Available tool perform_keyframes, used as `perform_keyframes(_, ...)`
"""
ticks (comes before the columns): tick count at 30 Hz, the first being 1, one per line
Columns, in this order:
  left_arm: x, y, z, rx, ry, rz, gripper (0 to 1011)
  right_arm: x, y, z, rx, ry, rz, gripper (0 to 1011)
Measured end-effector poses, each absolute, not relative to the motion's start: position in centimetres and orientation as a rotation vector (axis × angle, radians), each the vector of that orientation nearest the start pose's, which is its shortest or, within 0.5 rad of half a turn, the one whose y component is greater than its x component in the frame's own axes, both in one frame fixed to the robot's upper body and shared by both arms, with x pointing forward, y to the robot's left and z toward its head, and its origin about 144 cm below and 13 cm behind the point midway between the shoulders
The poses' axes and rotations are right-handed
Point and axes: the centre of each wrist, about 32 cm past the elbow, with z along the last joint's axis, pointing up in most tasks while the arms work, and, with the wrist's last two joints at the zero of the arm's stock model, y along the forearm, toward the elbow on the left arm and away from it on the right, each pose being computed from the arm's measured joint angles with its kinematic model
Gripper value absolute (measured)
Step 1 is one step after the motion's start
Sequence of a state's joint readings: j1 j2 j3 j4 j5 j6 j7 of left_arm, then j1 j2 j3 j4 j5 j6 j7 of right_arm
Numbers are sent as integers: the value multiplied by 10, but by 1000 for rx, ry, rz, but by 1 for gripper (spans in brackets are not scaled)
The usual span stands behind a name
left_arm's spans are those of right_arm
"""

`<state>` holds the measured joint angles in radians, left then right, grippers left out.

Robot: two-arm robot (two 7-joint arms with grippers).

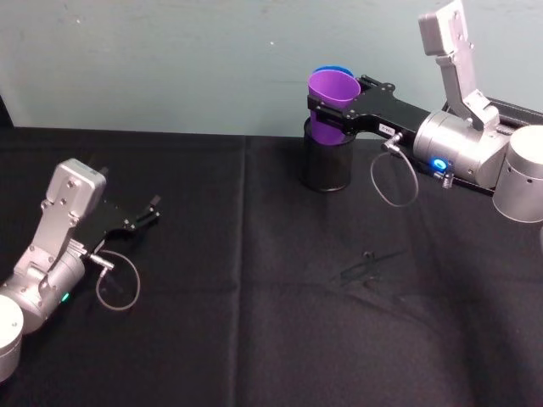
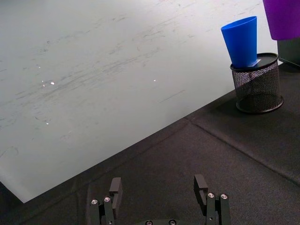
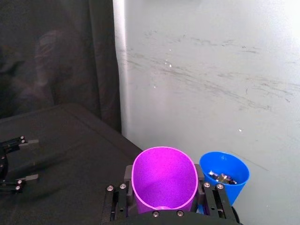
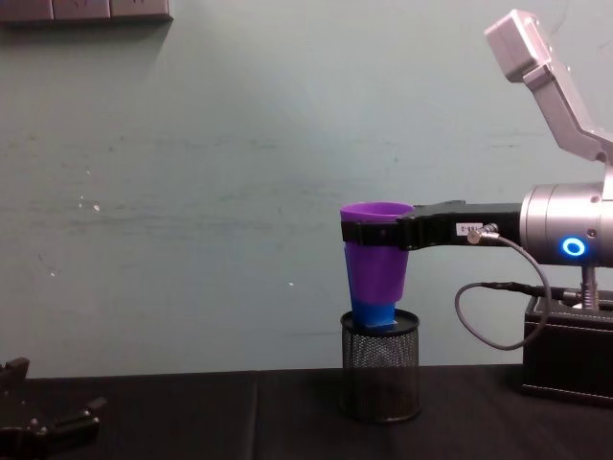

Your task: Pick up one cup with a gripper and tap it against the other cup.

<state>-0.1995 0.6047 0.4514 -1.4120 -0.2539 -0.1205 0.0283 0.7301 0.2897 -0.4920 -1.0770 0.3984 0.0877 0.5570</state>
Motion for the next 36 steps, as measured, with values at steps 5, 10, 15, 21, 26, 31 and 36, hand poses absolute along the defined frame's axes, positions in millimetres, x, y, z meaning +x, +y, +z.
perform_keyframes(5, 489, 310, 1140, 304, -285, 1248, 1005, 638, -226, 1260, -110, -75, -760, 726)
perform_keyframes(10, 489, 310, 1140, 304, -285, 1248, 1005, 643, -226, 1259, -114, -63, -765, 726)
perform_keyframes(15, 489, 310, 1140, 304, -285, 1248, 1005, 646, -226, 1258, -118, -58, -770, 726)
perform_keyframes(21, 489, 310, 1140, 304, -285, 1248, 1005, 648, -224, 1258, -117, -59, -774, 726)
perform_keyframes(26, 489, 310, 1140, 304, -285, 1248, 1005, 649, -224, 1259, -119, -62, -777, 726)
perform_keyframes(31, 489, 310, 1140, 304, -285, 1248, 1004, 650, -223, 1258, -122, -63, -782, 726)
perform_keyframes(36, 489, 310, 1140, 304, -285, 1248, 1004, 653, -223, 1258, -120, -63, -788, 726)
